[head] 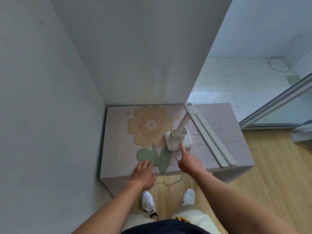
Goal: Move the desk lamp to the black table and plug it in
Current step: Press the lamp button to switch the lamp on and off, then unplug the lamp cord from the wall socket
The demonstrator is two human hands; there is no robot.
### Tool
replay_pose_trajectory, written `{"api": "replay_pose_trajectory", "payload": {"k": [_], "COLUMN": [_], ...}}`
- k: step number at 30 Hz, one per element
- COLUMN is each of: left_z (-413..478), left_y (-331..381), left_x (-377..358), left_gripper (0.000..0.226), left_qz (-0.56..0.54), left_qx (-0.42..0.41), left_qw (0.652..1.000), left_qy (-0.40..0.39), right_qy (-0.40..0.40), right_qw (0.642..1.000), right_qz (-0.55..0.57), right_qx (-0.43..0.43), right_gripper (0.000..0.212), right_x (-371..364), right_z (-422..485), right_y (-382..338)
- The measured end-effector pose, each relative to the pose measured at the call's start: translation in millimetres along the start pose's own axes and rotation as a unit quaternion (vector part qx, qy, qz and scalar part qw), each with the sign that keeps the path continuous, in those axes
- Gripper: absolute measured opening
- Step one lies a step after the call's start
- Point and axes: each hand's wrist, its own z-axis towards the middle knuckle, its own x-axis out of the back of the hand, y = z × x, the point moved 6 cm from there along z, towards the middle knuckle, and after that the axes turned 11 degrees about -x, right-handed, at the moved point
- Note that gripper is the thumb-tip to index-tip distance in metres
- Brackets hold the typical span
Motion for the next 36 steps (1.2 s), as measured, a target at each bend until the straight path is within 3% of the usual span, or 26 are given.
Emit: {"api": "replay_pose_trajectory", "payload": {"k": [7,11,16,20,27,36], "left_z": [1,4,10,12,-6,-62], "left_y": [0,2,13,23,21,-4], "left_x": [-1,3,36,70,89,55], "left_gripper": [0.073,0.067,0.051,0.055,0.053,0.052], "left_qz": [-0.004,-0.009,-0.084,-0.133,-0.169,-0.222], "left_qx": [0.001,0.012,0.016,0.005,0.021,0.132], "left_qw": [1.0,1.0,0.99,0.972,0.954,0.92], "left_qy": [0.002,0.007,0.117,0.195,0.245,0.296], "right_qy": [0.011,0.047,0.105,0.115,0.128,0.089], "right_qw": [1.0,0.998,0.986,0.977,0.965,0.943], "right_qz": [0.006,0.02,0.042,0.055,0.041,-0.036], "right_qx": [0.005,0.038,0.127,0.172,0.225,0.319], "right_gripper": [0.088,0.075,0.049,0.05,0.052,0.052], "right_x": [2,7,15,21,24,13], "right_z": [3,3,-7,-13,-22,-29], "right_y": [0,-7,-28,-57,-89,-98]}}
